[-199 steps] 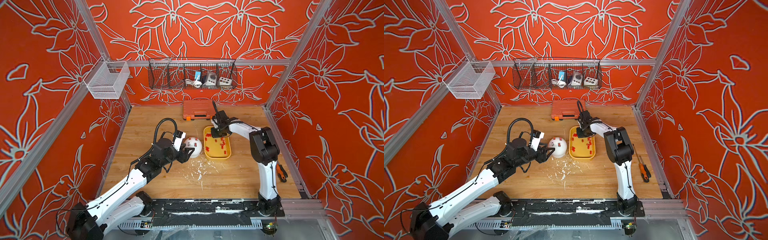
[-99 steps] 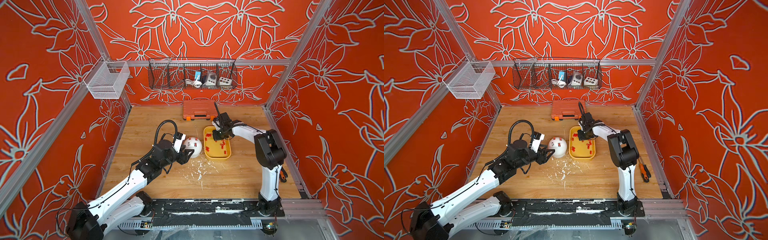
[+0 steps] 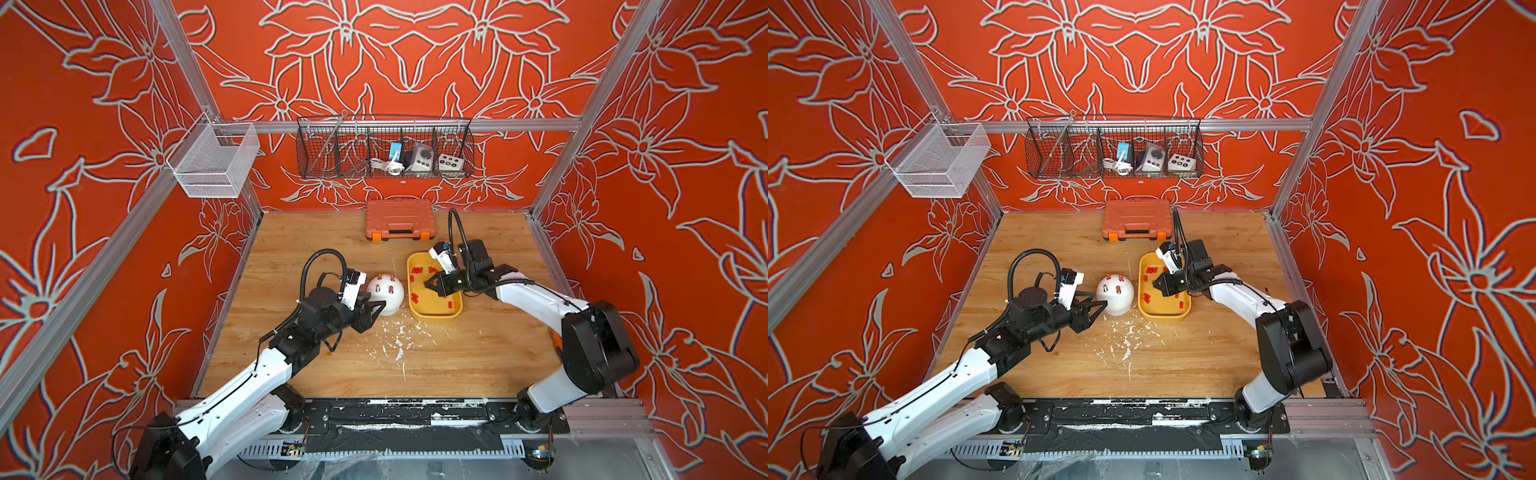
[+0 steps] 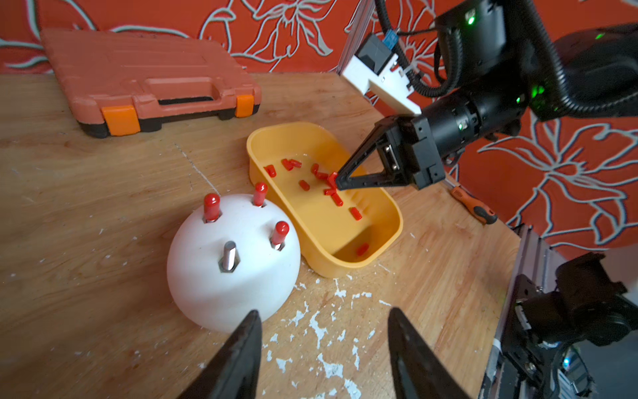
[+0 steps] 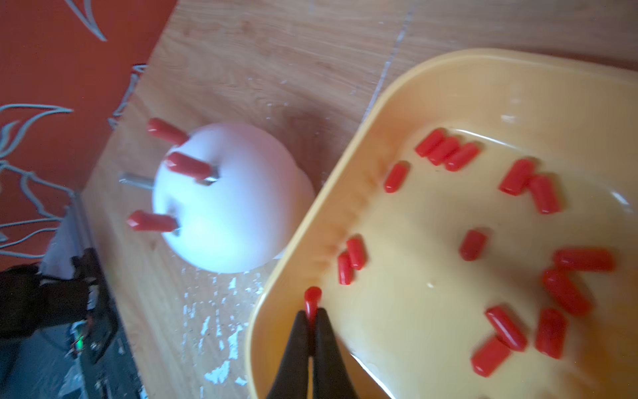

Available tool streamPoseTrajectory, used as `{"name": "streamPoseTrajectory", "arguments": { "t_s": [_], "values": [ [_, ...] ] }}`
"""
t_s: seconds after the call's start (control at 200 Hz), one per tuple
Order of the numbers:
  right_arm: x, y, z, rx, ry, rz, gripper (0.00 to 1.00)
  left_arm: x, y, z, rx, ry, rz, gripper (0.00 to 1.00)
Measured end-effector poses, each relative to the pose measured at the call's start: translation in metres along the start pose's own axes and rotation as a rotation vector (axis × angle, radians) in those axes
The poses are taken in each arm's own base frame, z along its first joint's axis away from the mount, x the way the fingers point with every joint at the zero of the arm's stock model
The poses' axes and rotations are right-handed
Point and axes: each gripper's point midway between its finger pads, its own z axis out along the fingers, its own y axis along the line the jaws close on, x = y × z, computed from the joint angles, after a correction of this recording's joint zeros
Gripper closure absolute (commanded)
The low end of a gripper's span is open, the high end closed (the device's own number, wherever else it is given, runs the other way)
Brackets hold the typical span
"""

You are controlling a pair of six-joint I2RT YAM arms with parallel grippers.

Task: Cover the protruding screws with screw protection sleeves
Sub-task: Pick up the screw protection sleeve from the storage box.

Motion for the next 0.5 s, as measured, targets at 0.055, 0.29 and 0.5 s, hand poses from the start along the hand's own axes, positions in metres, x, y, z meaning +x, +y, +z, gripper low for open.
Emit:
{"name": "streamPoseTrajectory", "arguments": {
  "t_s": [0.055,0.29,0.5],
  "values": [
    [0.002,0.014,-0.004,-0.057,-0.009,-0.025,1.00,-0.003,-0.003,-0.002,0.025,-0.025,-0.001,0.44],
    [-0.001,0.074,-0.024,-0.275,-0.074,-0.197,1.00,-0.005,-0.021,-0.013,0.144,-0.093,0.032,0.47],
    [0.013,0.133,-0.035,-0.480,-0.078,-0.386,1.00,-0.008,-0.049,-0.028,0.298,-0.166,0.098,0.53]
  ]
}}
